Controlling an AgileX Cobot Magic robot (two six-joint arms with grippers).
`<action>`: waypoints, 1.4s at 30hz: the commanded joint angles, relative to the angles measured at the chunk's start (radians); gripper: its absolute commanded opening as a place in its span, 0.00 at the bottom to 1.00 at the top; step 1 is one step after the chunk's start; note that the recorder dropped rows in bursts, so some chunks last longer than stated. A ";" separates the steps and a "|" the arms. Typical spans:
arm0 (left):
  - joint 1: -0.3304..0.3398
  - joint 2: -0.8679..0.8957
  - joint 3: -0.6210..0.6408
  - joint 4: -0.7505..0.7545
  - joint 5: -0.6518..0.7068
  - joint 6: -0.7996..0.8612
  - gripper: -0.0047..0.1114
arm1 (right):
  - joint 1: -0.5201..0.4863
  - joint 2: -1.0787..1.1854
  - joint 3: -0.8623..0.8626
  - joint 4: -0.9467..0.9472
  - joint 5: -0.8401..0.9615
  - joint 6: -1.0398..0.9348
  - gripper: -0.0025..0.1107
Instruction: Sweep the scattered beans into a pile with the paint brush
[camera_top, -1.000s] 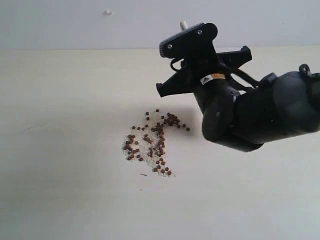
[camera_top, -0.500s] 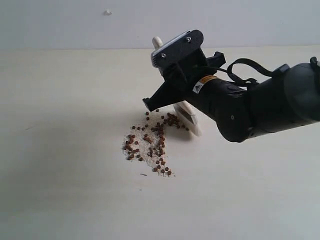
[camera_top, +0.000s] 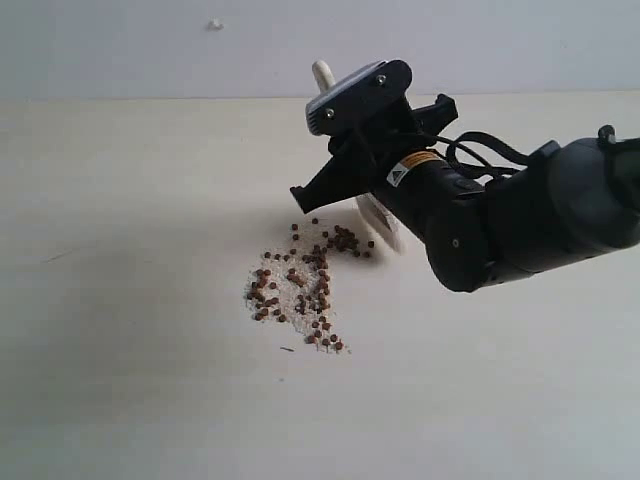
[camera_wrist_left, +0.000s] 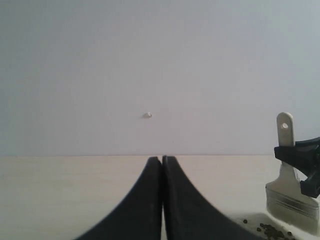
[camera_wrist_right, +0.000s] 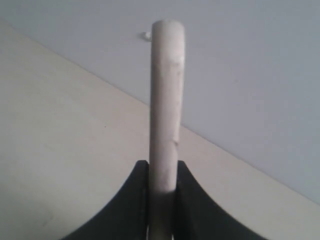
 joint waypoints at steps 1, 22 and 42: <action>-0.008 0.005 0.002 -0.006 0.007 0.005 0.04 | -0.005 -0.006 0.000 0.106 -0.054 -0.139 0.02; -0.008 0.005 0.002 -0.006 0.007 0.007 0.04 | -0.001 0.074 0.004 -0.374 0.017 0.419 0.02; -0.008 0.005 0.002 -0.006 0.007 0.009 0.04 | -0.251 0.063 -0.135 -1.122 -0.118 0.474 0.02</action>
